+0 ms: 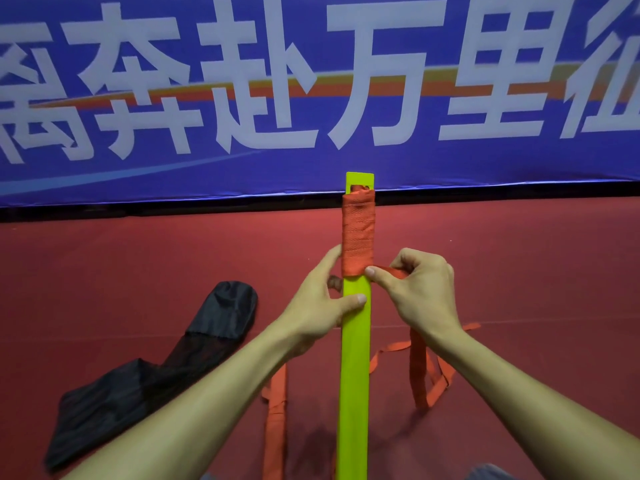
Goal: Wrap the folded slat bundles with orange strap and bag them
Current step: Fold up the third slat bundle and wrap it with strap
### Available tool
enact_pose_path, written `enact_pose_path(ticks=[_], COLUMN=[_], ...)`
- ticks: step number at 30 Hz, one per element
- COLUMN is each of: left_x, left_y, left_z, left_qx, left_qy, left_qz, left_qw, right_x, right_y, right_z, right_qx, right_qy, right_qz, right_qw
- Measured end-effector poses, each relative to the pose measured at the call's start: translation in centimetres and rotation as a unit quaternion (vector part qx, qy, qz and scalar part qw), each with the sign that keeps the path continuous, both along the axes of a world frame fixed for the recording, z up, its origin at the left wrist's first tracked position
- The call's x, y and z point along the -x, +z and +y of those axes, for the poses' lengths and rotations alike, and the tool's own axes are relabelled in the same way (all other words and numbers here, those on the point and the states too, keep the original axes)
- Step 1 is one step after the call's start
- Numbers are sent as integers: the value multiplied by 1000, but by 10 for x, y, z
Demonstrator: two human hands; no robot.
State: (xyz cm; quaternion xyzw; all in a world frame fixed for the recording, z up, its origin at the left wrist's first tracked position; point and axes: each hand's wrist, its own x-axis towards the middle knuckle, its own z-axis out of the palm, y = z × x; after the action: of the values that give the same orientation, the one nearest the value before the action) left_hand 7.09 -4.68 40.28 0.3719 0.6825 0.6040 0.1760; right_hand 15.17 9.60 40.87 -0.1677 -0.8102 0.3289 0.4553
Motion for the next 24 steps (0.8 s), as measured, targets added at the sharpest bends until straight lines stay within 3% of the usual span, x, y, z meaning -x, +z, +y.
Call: enact_pose_path(ticks=[10, 18, 24], left_x=[10, 11, 2], left_y=[0, -3, -4], left_z=[-15, -11, -6], left_qx=[4, -1, 4], left_qy=[-177, -50, -10], left_qz=[-154, -66, -2], left_qw=[972, 997, 1000], right_x=[-3, -7, -5], right_y=[2, -1, 5], right_z=[4, 12, -10], right_qx=[23, 25, -1], right_qy=[21, -12, 20], right_qz=[7, -46, -18], right_qw=[999, 999, 1000])
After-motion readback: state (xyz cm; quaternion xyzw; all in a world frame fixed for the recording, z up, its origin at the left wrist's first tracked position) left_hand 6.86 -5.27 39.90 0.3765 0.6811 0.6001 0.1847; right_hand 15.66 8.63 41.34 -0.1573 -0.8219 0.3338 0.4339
